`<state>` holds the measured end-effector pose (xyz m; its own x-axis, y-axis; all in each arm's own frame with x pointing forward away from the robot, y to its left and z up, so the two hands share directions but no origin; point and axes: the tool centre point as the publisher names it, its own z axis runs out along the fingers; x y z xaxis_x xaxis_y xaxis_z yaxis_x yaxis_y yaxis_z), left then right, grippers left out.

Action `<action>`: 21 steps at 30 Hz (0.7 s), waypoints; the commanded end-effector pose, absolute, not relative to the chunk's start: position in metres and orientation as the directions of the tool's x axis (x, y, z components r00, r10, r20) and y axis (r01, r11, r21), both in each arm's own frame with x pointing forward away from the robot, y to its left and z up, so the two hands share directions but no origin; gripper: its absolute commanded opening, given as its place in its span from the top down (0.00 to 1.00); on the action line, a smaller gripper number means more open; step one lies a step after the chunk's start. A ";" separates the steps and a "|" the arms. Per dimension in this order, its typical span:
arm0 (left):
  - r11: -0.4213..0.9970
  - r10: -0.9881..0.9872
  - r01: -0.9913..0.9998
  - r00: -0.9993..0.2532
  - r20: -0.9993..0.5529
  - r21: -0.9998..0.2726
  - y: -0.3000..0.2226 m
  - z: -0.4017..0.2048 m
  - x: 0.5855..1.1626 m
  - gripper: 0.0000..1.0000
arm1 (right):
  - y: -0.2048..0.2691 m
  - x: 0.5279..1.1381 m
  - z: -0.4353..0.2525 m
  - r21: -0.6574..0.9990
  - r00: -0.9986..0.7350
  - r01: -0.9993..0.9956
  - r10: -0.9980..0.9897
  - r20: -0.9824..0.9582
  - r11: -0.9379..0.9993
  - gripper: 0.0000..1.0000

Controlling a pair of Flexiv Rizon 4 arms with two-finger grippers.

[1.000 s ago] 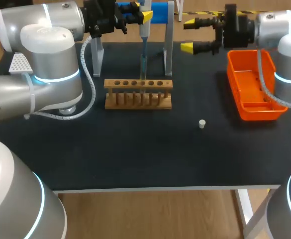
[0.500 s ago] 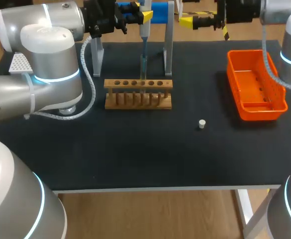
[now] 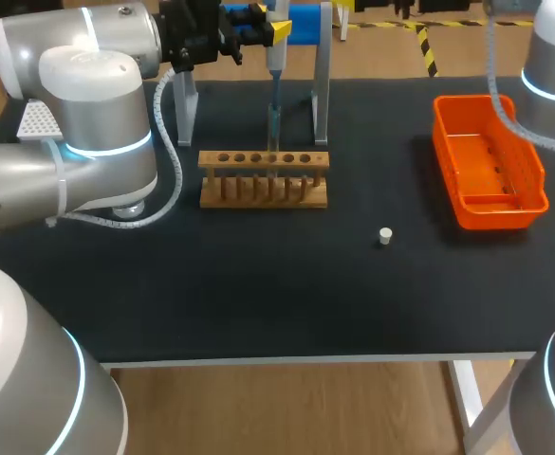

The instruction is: Invert the test tube, pick up the pipette, mount the tip to pipette, aspirate from beaker and dispense into the tube, eject the tip, return the pipette, and cap with the stopper.

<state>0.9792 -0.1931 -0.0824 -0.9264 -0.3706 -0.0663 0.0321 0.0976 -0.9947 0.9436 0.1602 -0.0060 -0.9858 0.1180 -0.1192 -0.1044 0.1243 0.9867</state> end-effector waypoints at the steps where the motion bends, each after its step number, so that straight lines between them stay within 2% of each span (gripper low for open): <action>1: 0.095 -0.376 0.034 -0.924 -0.068 -0.995 -0.195 -0.083 0.979 1.00 | 0.170 0.950 0.000 0.987 -0.987 -0.105 0.106 -0.118 0.122 1.00; 21: 0.095 -0.376 0.034 -0.924 -0.068 -0.995 -0.195 -0.083 0.979 1.00 | 0.218 0.963 0.004 0.998 -0.998 -0.042 0.050 -0.044 0.047 1.00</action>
